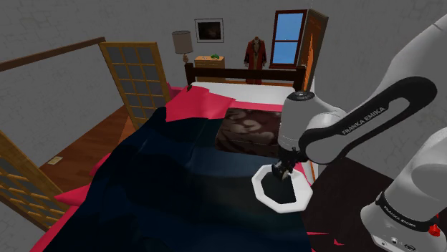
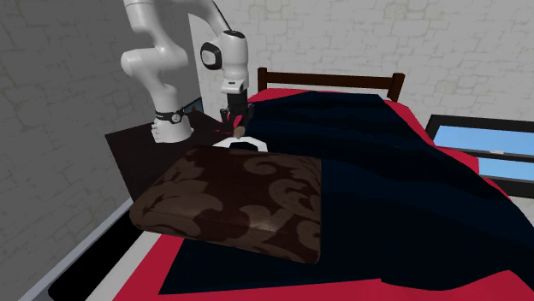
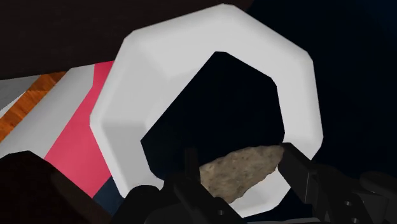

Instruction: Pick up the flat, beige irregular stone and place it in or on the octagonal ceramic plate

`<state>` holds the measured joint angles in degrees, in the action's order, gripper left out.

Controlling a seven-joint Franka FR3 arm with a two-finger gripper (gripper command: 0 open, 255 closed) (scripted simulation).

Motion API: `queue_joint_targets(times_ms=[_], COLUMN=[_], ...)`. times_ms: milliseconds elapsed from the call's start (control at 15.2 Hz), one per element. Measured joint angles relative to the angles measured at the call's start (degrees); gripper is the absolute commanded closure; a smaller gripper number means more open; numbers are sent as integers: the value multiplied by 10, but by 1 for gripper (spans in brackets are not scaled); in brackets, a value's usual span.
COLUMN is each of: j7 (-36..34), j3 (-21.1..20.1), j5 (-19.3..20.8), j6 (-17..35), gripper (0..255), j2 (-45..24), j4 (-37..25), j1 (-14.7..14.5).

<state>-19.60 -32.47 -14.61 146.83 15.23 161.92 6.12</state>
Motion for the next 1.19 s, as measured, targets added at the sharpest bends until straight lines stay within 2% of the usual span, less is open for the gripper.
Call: queue_joint_targets(times_ms=[198, 462, 726, 924, 1188], j7=[-3, -24, -64, -120, -132], j3=[-5, -18, -27, -24, -21], j5=[4, 34, 96, 172, 189], j6=[35, 82, 129, 162, 170], gripper=[255, 255, 255, 255, 255], j2=[-20, -65, -118, -161, -169], j4=[16, 20, 20, 16, 17], j1=[4, 22, 49, 64, 65])
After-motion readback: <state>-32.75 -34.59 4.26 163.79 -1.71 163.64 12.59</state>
